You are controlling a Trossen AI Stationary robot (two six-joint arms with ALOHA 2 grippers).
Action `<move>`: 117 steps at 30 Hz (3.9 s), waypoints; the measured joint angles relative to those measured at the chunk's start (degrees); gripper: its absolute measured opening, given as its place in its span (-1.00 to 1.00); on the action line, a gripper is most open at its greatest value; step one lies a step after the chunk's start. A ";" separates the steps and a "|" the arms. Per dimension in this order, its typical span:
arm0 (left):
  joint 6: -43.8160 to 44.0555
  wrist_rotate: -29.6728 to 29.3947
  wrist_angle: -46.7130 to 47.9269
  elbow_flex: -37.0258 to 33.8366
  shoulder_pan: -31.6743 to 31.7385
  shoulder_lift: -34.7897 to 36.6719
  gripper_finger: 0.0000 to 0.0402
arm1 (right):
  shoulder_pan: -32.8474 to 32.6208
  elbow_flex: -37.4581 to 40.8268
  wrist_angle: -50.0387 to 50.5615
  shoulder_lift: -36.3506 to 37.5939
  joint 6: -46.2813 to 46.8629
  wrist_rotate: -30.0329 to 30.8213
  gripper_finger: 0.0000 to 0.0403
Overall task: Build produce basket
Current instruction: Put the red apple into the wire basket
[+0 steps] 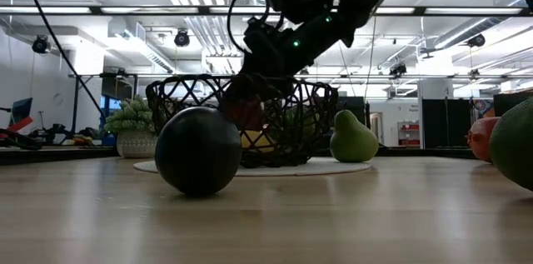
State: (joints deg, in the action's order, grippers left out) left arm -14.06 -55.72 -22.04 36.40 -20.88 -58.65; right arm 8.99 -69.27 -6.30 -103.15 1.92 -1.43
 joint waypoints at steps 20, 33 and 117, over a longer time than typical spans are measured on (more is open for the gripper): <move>1.32 0.00 0.00 -0.11 0.15 -0.22 0.99 | 0.02 2.18 -5.75 -0.58 1.94 0.09 0.80; 1.87 -0.02 0.00 -0.17 0.15 -0.24 0.99 | -1.00 2.22 -2.30 4.21 -5.01 1.57 0.75; 61.23 43.59 55.78 25.89 26.40 -26.71 0.19 | -6.25 30.33 0.27 41.22 -12.01 7.47 -0.09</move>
State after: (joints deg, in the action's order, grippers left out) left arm 47.17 -12.13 33.74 62.30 5.52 -85.36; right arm 2.74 -38.93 -6.03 -61.93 -10.09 6.04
